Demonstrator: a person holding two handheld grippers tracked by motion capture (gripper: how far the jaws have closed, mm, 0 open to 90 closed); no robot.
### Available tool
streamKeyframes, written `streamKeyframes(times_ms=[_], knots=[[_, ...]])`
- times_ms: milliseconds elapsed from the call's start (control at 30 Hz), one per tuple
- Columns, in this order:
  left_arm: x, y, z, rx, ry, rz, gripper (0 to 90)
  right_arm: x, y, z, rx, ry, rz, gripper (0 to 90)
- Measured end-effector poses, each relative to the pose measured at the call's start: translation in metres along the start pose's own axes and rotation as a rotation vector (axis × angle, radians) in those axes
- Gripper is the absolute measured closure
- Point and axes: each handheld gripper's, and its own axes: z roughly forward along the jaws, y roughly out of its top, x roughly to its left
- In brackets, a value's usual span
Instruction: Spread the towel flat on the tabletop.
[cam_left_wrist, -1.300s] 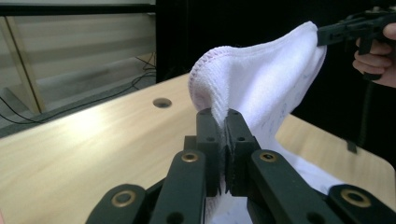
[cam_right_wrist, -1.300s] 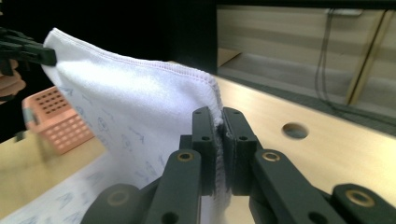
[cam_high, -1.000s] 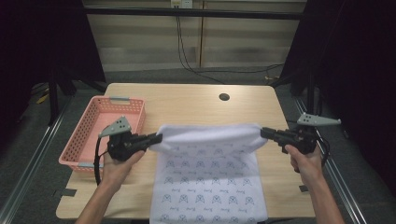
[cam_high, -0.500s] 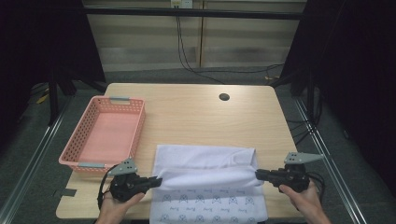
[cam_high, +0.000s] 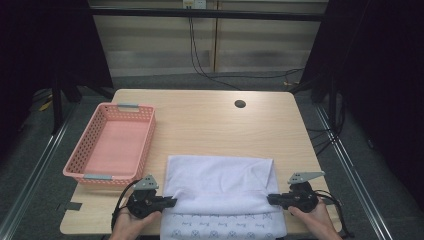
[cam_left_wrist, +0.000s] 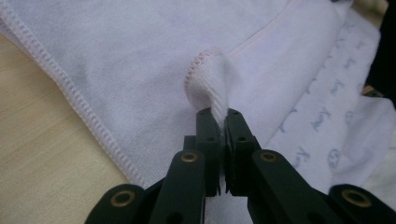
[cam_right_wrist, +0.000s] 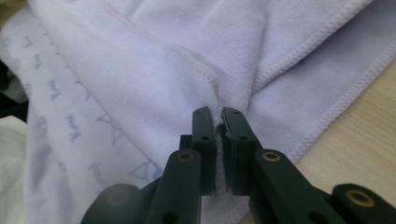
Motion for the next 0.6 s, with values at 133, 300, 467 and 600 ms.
streamKeyframes(times_ms=[133,300,467,600], knots=[[0.002,0.0,0.007,0.037,0.024,0.009,86.6,-0.002,0.002,0.004,0.005,-0.041,0.006,85.4],[0.012,0.006,0.012,0.012,0.037,-0.035,86.7,-0.008,0.006,0.007,0.0,-0.038,0.015,85.6],[0.022,0.02,0.021,0.002,0.098,-0.018,86.8,-0.017,0.014,0.012,-0.011,-0.059,0.02,85.6],[0.034,0.032,0.03,-0.011,0.129,-0.028,86.8,-0.028,0.023,0.016,-0.028,-0.08,0.03,85.6]])
